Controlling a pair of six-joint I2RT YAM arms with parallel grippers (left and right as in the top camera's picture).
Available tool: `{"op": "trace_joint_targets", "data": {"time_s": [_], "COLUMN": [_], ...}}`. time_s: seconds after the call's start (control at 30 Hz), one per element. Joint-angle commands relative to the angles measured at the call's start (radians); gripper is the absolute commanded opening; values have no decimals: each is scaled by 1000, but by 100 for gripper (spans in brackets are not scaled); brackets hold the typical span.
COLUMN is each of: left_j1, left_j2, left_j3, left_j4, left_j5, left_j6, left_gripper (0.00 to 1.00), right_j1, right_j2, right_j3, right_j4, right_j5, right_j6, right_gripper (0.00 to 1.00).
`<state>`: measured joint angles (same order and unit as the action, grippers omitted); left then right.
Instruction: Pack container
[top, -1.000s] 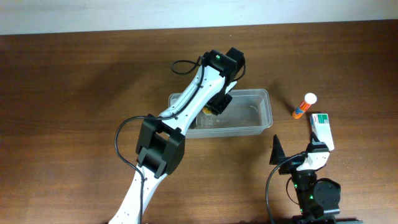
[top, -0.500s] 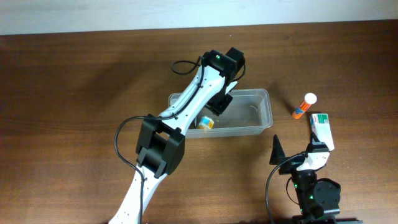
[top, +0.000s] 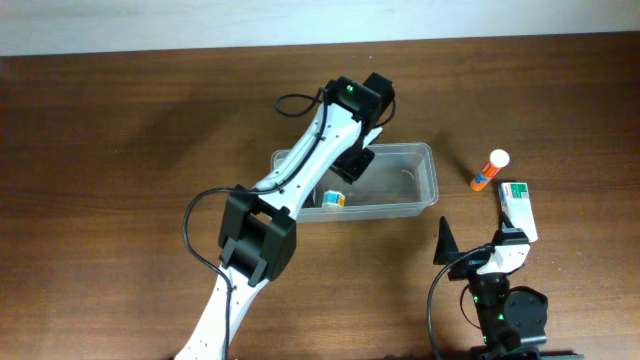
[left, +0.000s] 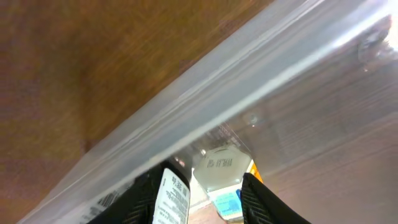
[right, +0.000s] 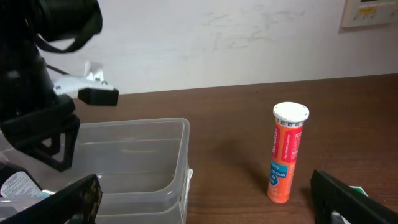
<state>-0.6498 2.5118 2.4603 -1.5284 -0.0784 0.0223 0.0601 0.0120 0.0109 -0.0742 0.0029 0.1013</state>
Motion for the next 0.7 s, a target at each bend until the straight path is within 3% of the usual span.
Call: {"op": "trace_joint_targets", "data": {"time_s": [0.0,0.27,0.67], "left_j1": [-5,5,11], "left_j2": [-26,-72,-97], "left_j3": [77,186,192], "left_j4": [-22,-52,-144], "left_j5": [14,14,40], "left_j6": [-7,-30,-30], "left_gripper": [46,46,45], "right_j1": [5,5,5], "right_j2": [-3,-3,-3], "right_j3": [-5,-5,-5], "right_j4": [-6,-6,-6], "right_j5": [9,9,9], "right_j6": [-5,-4,-5], "right_gripper": [98,98,98]}}
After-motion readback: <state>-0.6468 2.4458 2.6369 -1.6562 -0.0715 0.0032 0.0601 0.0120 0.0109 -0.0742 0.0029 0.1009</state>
